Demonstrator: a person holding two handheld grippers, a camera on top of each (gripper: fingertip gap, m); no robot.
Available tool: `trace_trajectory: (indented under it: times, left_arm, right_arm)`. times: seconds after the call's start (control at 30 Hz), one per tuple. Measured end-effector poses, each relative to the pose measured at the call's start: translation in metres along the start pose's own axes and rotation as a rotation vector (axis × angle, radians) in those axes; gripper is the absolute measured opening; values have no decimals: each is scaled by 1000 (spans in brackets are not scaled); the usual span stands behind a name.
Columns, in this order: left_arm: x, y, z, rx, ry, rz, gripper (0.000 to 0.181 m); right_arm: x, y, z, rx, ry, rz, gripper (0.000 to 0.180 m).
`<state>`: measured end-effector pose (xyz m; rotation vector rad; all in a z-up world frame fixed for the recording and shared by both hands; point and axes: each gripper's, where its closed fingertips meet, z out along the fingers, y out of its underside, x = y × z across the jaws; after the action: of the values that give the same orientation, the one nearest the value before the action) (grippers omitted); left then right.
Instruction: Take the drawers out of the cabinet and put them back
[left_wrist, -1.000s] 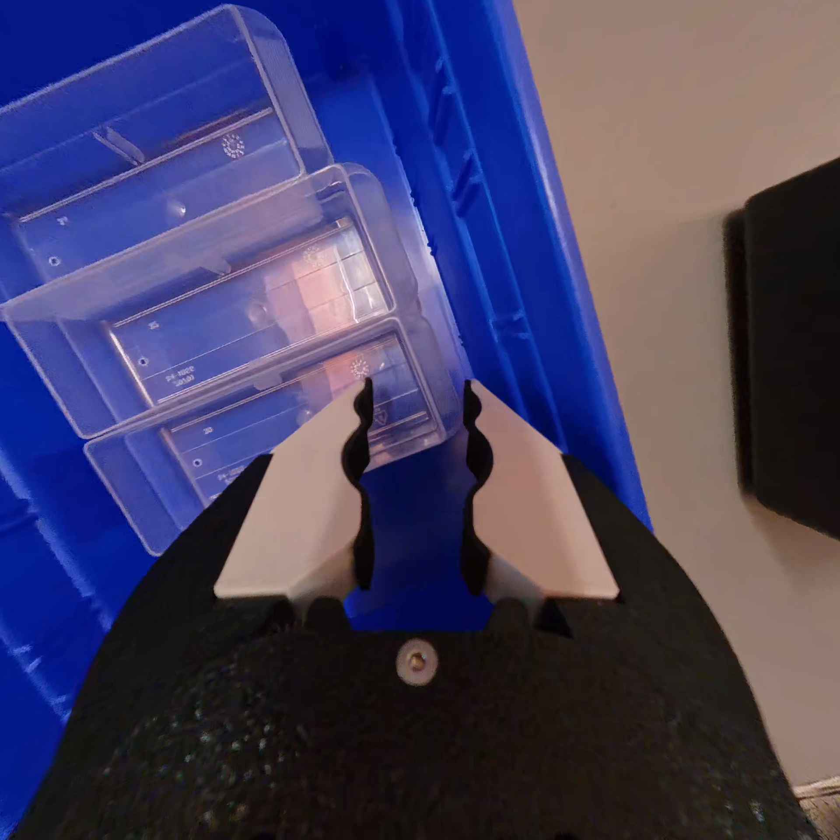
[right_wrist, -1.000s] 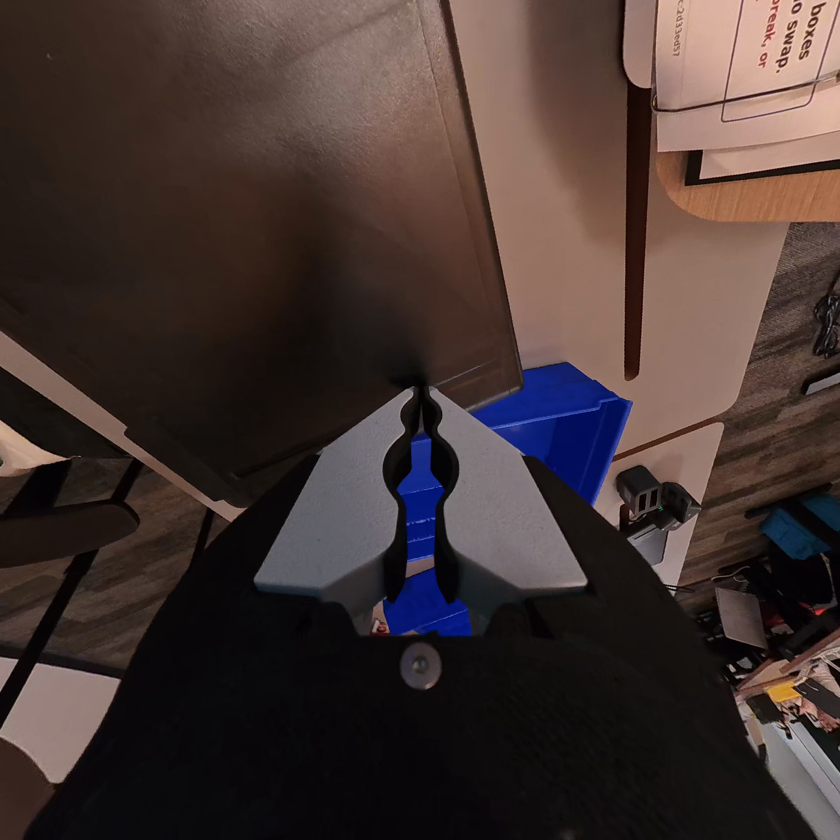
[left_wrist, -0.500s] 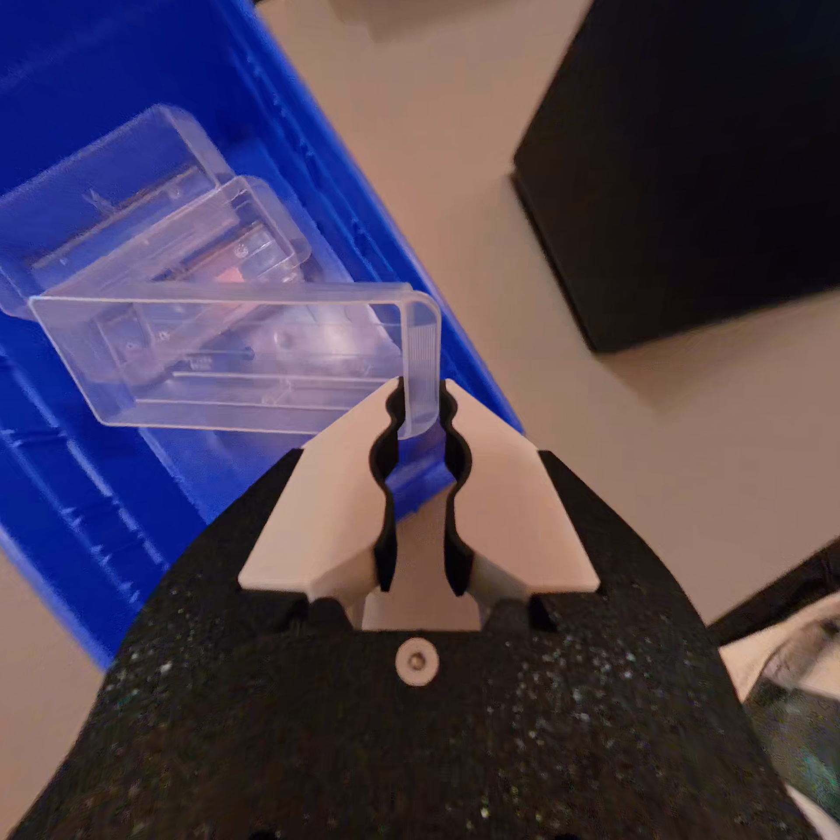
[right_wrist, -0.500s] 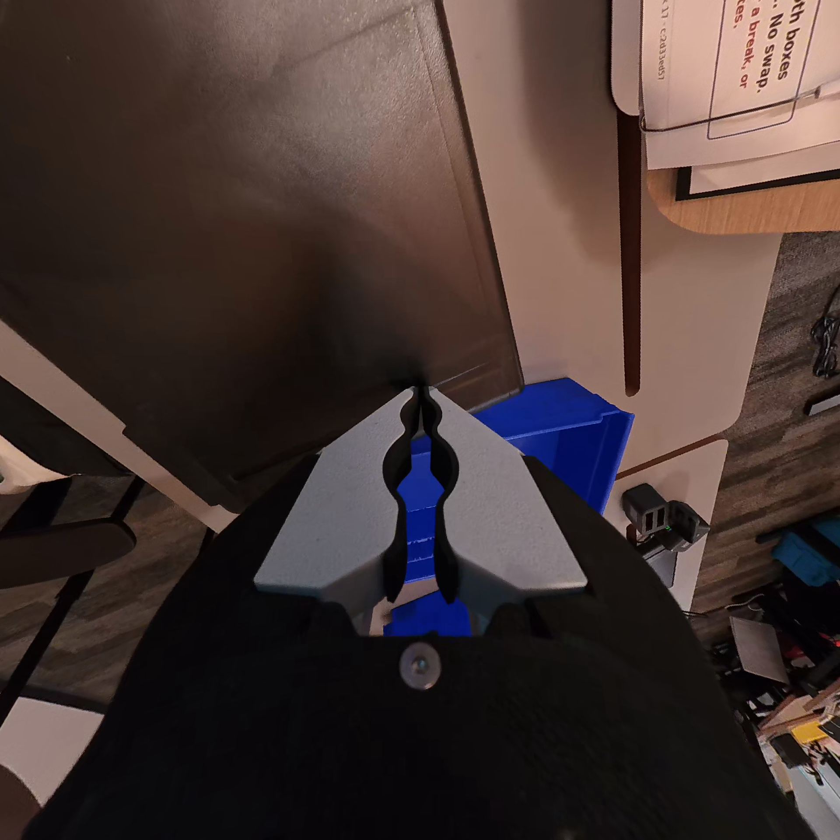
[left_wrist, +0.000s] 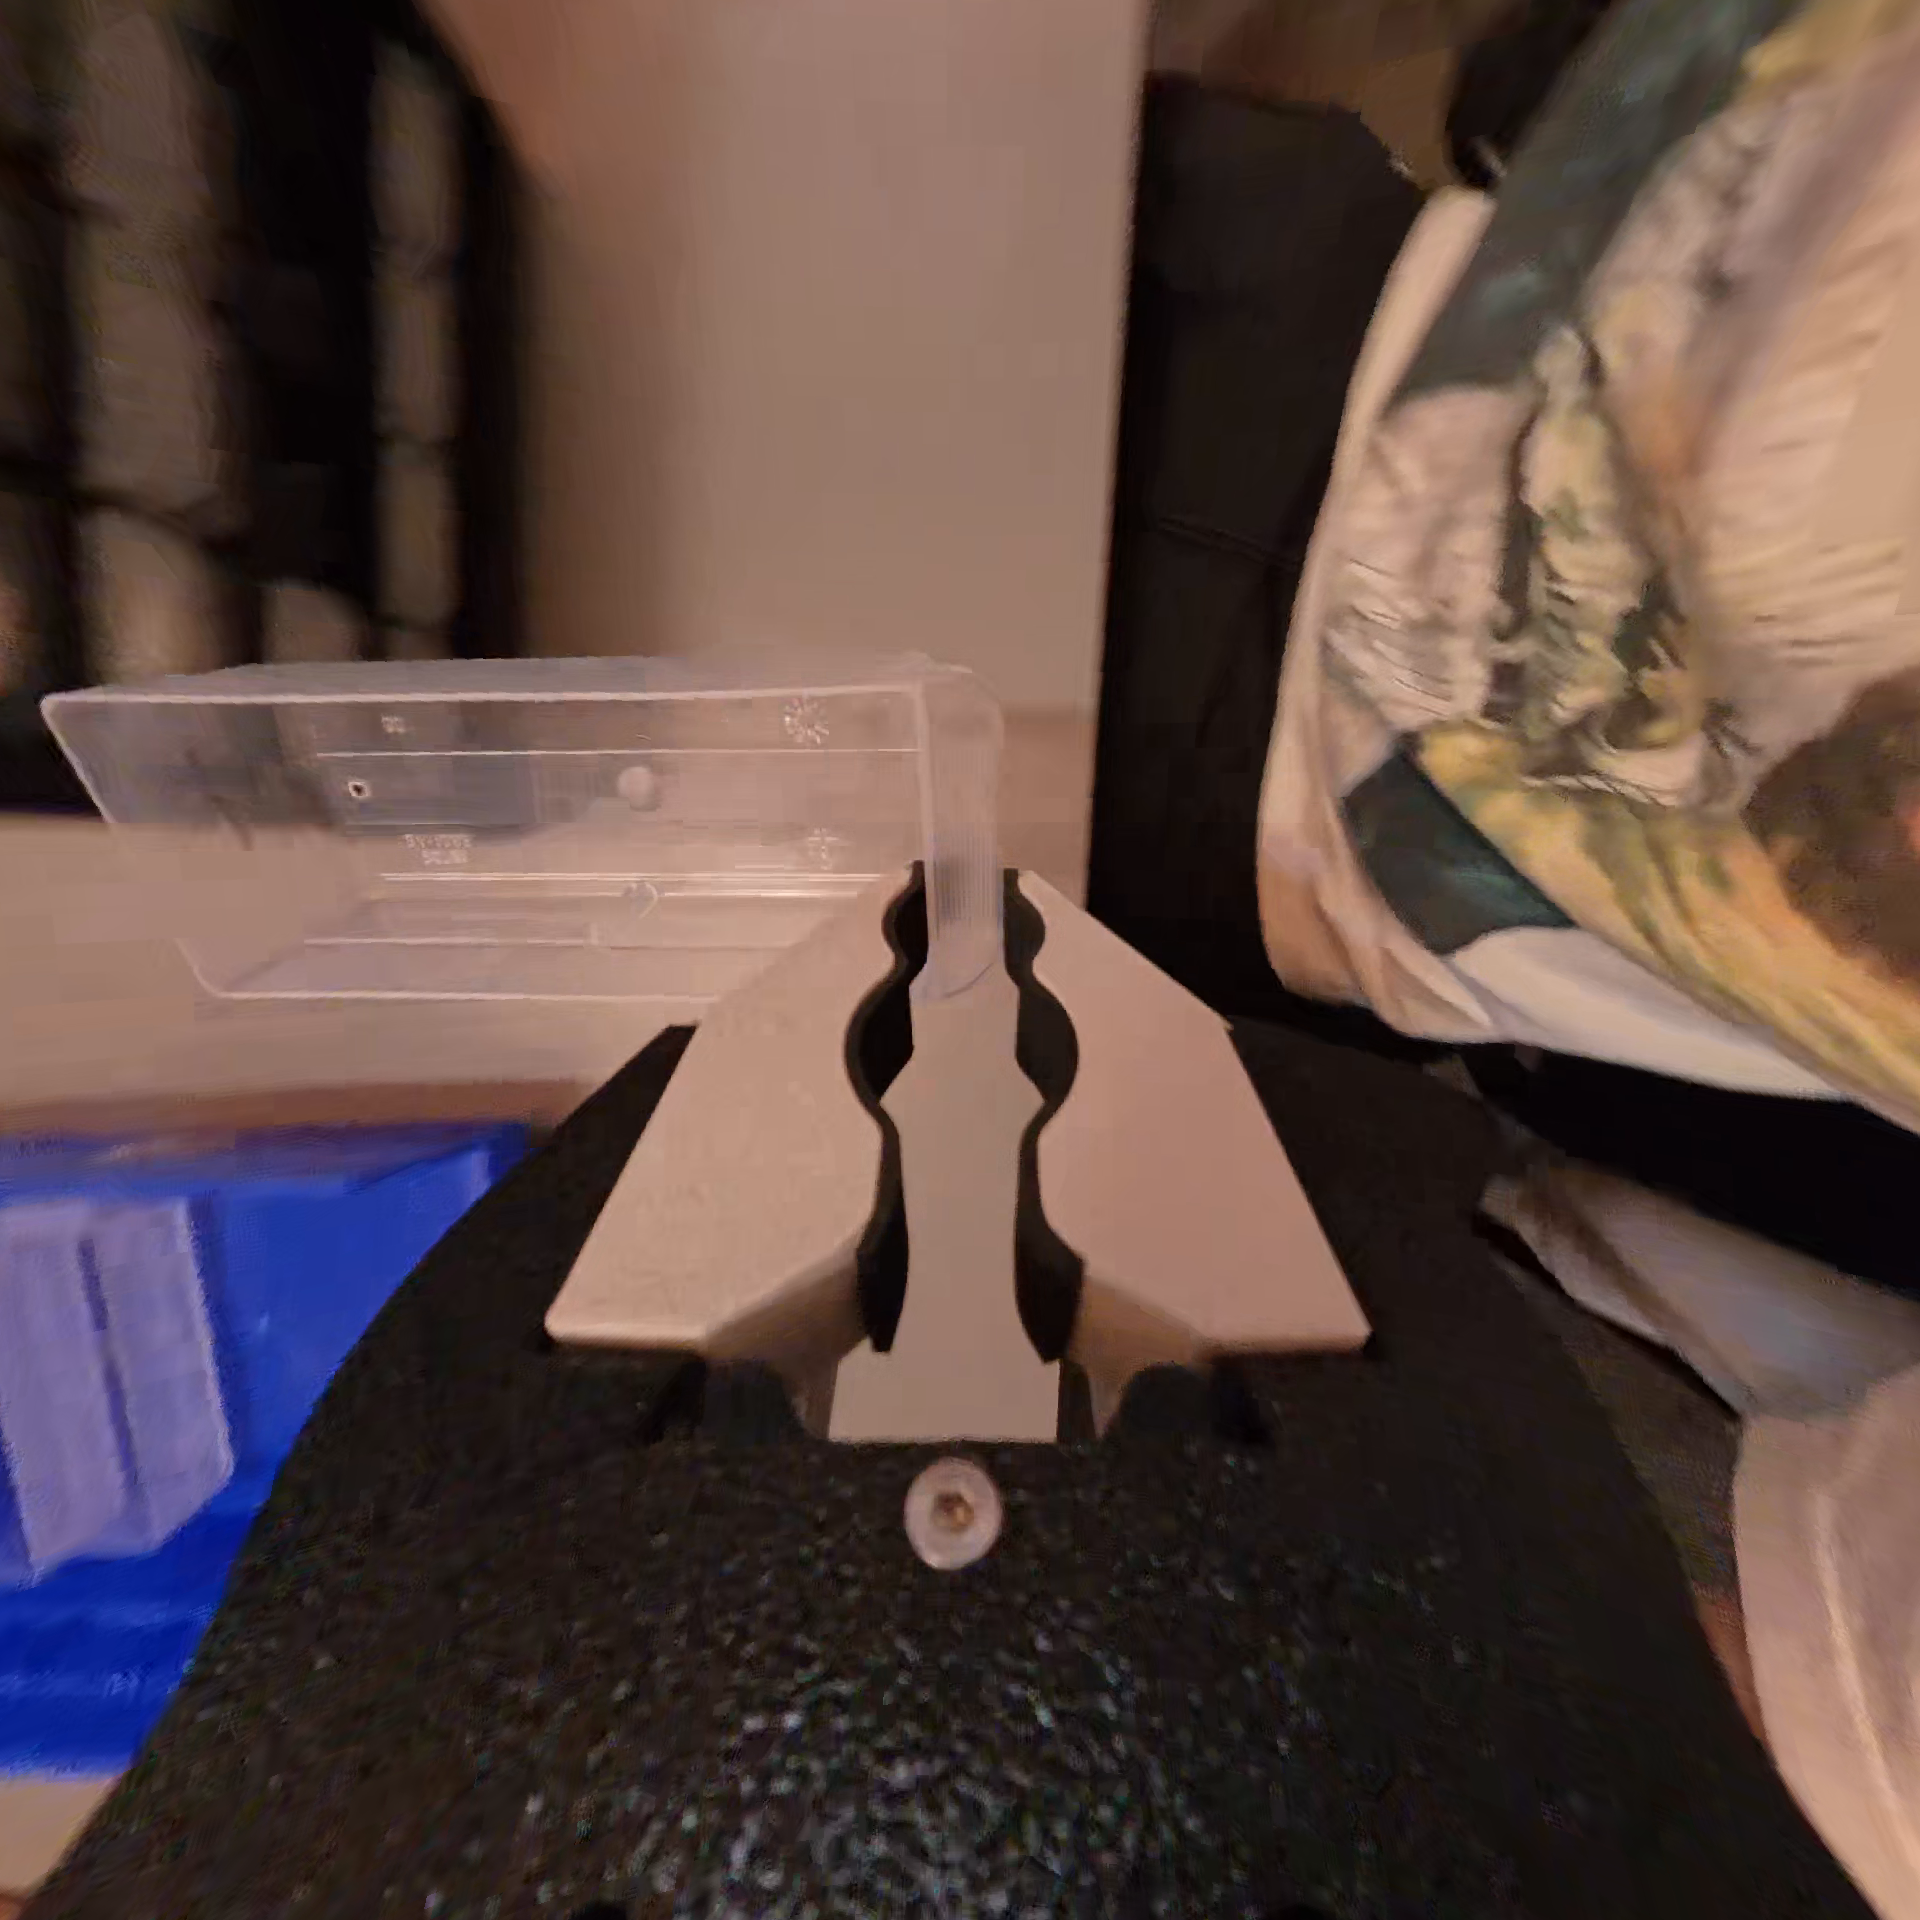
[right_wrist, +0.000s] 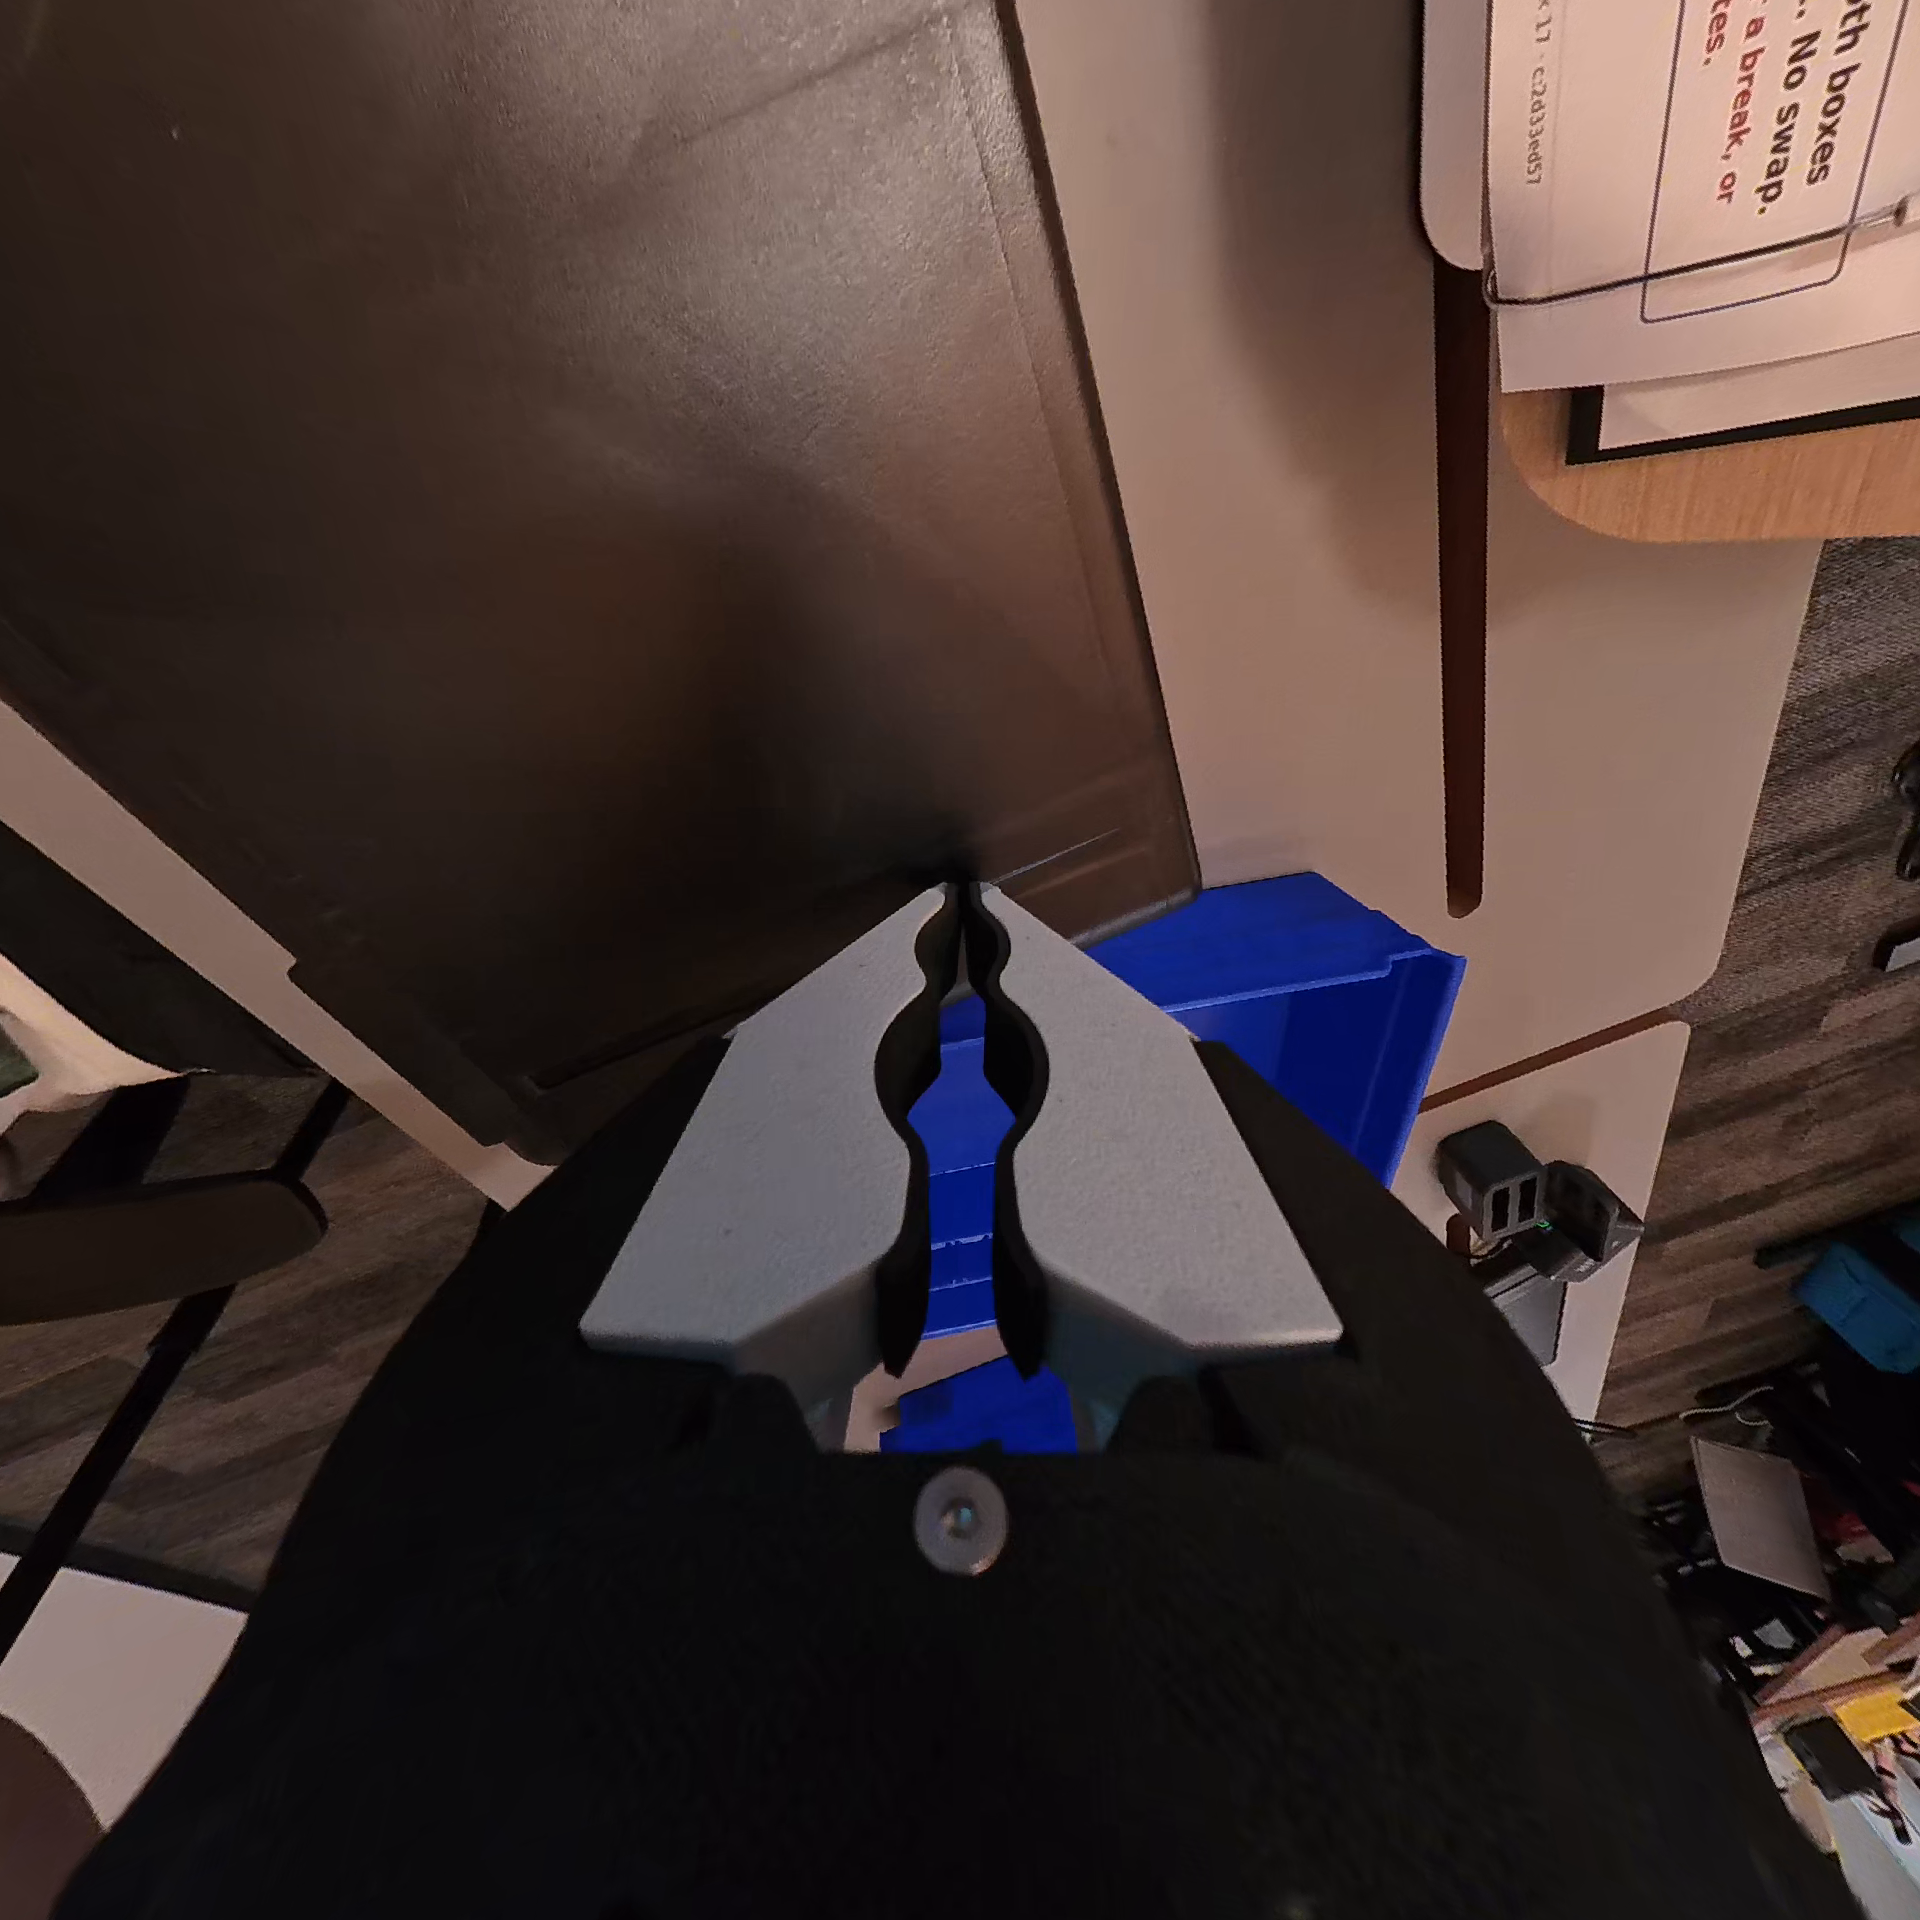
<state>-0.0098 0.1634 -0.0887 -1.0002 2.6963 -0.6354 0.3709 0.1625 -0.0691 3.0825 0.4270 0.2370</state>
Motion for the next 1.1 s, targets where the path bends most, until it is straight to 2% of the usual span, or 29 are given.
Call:
trace_trajectory:
  times: [0.13, 0.33, 0.53, 0.7, 1.1]
  left_arm:
    - [23, -9, 36, -120, 184, 114, 11]
    - [10, -26, 67, -244, 344, 180, 11]
    - [-25, -45, 88, -302, 392, 128, 11]
    - [-39, -49, 95, -344, 444, 45, 11]
    - [-58, -63, 84, -382, 533, -59, 11]
  right_arm:
    - [0, 0, 0, 0, 5, 2, 0]
    - [0, 0, 0, -5, 2, -1, 0]
    - [0, 0, 0, -10, -6, -6, 0]
    - [0, 0, 0, -19, -1, -15, 0]
    - [0, 0, 0, -20, -3, -10, 0]
